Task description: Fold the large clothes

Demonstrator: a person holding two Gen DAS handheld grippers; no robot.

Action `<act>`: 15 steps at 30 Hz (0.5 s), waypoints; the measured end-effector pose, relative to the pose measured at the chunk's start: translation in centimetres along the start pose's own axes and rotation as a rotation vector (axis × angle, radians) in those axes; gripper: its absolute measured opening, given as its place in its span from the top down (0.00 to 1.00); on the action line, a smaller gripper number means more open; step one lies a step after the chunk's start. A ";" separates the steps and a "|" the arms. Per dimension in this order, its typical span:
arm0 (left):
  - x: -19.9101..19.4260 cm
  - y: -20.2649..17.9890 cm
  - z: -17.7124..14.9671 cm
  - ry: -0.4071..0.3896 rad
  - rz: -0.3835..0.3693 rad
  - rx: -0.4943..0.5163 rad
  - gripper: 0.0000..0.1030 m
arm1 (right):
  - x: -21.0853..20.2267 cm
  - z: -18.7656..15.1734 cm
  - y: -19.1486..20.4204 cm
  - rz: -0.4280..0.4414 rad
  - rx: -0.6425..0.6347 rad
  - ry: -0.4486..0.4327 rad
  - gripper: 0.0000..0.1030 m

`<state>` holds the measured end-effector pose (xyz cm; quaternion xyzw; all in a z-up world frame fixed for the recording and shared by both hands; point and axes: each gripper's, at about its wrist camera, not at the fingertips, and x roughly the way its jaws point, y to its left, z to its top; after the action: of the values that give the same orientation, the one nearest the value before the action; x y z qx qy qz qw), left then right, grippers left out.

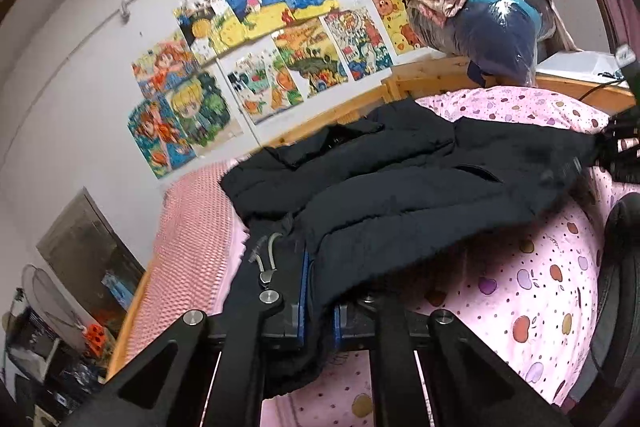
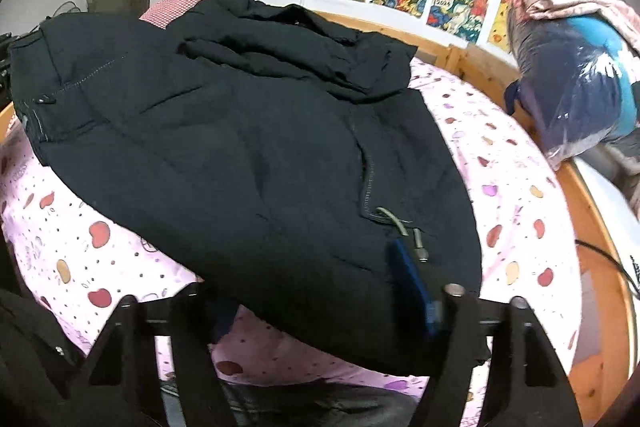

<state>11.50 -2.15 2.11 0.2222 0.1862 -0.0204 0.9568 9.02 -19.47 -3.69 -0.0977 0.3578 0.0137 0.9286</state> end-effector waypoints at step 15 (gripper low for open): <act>-12.4 8.8 2.1 -0.115 -0.019 -0.064 0.93 | -16.0 4.9 1.6 -0.002 0.002 -0.341 0.92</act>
<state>1.76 4.29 12.04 0.1884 0.1337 -0.0362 0.9723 0.18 -16.20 10.30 -0.0935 0.1950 0.0291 0.9759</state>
